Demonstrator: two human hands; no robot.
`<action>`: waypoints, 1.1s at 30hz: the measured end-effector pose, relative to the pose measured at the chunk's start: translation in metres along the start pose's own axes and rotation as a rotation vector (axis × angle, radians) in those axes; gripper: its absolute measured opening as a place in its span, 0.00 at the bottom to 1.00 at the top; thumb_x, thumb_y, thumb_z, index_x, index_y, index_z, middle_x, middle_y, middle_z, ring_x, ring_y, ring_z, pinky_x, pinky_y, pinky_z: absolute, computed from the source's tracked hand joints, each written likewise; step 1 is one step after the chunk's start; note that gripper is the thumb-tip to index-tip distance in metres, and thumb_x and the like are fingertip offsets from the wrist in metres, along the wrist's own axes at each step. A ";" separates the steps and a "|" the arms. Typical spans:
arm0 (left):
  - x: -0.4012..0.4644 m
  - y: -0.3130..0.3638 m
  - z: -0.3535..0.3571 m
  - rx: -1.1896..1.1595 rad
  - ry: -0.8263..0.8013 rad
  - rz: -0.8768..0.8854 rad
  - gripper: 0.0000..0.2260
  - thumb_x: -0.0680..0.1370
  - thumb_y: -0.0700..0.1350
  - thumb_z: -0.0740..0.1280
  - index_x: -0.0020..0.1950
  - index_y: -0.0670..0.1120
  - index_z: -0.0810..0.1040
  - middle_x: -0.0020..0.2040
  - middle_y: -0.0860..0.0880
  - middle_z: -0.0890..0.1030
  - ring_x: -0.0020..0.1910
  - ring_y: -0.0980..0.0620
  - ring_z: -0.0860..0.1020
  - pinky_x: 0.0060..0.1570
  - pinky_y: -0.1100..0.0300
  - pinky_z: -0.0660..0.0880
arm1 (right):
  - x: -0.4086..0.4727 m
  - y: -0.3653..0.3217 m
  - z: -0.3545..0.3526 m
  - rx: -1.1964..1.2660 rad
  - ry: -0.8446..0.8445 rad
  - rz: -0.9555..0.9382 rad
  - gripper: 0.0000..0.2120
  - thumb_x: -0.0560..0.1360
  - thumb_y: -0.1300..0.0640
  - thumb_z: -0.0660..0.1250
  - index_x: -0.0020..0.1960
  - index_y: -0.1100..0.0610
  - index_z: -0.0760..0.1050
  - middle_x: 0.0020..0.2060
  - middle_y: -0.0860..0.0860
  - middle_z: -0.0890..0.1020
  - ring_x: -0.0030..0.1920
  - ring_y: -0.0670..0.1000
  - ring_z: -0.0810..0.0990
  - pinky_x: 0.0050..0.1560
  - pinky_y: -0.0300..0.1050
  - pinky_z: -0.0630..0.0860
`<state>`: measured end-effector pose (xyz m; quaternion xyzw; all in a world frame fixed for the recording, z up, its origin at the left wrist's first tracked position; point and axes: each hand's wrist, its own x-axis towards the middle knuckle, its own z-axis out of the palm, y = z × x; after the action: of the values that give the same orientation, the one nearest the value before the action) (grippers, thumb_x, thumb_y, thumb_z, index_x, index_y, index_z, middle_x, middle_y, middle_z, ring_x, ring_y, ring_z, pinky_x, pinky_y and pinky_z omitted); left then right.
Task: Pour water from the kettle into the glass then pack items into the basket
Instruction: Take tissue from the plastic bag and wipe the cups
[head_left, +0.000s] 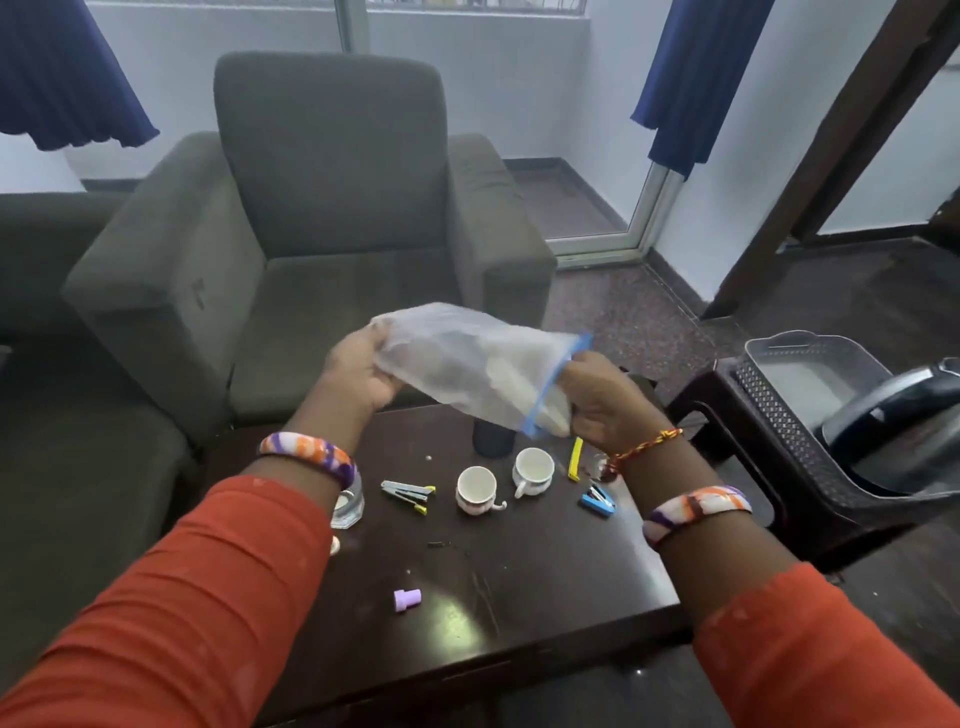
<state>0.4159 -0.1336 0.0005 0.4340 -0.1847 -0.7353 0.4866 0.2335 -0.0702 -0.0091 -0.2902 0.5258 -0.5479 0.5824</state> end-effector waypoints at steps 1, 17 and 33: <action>0.004 -0.002 -0.006 -0.053 0.021 -0.001 0.15 0.81 0.41 0.52 0.39 0.43 0.73 0.21 0.49 0.81 0.22 0.54 0.80 0.26 0.62 0.77 | -0.004 -0.002 -0.002 0.004 0.032 0.000 0.08 0.73 0.72 0.62 0.51 0.67 0.75 0.31 0.56 0.84 0.32 0.52 0.83 0.27 0.41 0.80; 0.050 -0.116 0.030 -0.056 -0.113 -0.056 0.12 0.81 0.42 0.53 0.46 0.47 0.75 0.31 0.51 0.85 0.30 0.55 0.83 0.29 0.63 0.80 | -0.009 0.015 -0.146 0.364 0.217 0.288 0.06 0.74 0.53 0.65 0.49 0.54 0.76 0.41 0.52 0.84 0.47 0.57 0.80 0.38 0.68 0.77; 0.141 -0.328 0.128 0.836 -0.106 -0.229 0.16 0.76 0.43 0.66 0.62 0.42 0.69 0.52 0.46 0.76 0.41 0.55 0.77 0.24 0.73 0.72 | 0.035 0.144 -0.333 0.412 0.713 0.289 0.03 0.73 0.64 0.67 0.47 0.58 0.76 0.49 0.56 0.79 0.44 0.52 0.79 0.53 0.55 0.76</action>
<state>0.1080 -0.1257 -0.2208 0.5729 -0.4419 -0.6679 0.1744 -0.0342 0.0096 -0.2439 0.1159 0.6089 -0.6202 0.4808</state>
